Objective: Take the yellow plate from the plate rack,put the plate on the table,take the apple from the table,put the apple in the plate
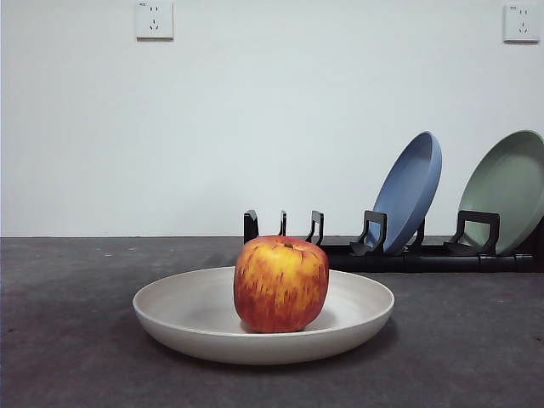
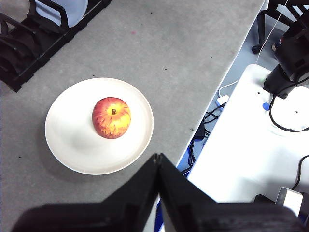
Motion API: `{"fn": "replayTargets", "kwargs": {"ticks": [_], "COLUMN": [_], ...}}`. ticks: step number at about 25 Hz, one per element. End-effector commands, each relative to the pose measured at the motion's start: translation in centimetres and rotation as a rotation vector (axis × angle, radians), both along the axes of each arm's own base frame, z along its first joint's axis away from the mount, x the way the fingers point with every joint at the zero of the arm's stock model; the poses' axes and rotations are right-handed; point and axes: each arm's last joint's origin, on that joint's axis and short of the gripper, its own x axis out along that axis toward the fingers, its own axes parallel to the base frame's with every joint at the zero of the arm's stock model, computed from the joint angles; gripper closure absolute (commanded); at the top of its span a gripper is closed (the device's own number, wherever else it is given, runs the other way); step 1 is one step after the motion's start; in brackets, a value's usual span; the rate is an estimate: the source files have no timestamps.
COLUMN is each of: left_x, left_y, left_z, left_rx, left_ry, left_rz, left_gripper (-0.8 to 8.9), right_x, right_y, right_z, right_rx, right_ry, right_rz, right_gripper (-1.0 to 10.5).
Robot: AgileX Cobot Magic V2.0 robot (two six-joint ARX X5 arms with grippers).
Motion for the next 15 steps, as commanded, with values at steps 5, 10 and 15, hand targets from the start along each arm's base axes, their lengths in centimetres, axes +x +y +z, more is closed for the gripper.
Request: {"fn": "replayTargets", "kwargs": {"ticks": [5,10,15], "left_x": [-0.01,-0.01,-0.01], "left_y": [-0.05,-0.05,-0.05], "left_z": [0.08,0.08,0.08], "left_rx": [-0.01,-0.01,-0.01], "left_ry": [-0.004,-0.003,-0.003], "left_rz": [0.0,-0.001,-0.001], "left_gripper": [8.16,8.16,8.16], "right_x": [-0.1,0.25,0.59], "right_y": [-0.1,-0.08,-0.12], "right_z": [-0.21,-0.29,-0.35], "right_rx": [-0.02,-0.069,-0.122], "right_ry": [0.016,-0.024,-0.07], "right_rz": [0.0,-0.055,-0.117], "right_gripper": [9.5,9.5,9.5]}}
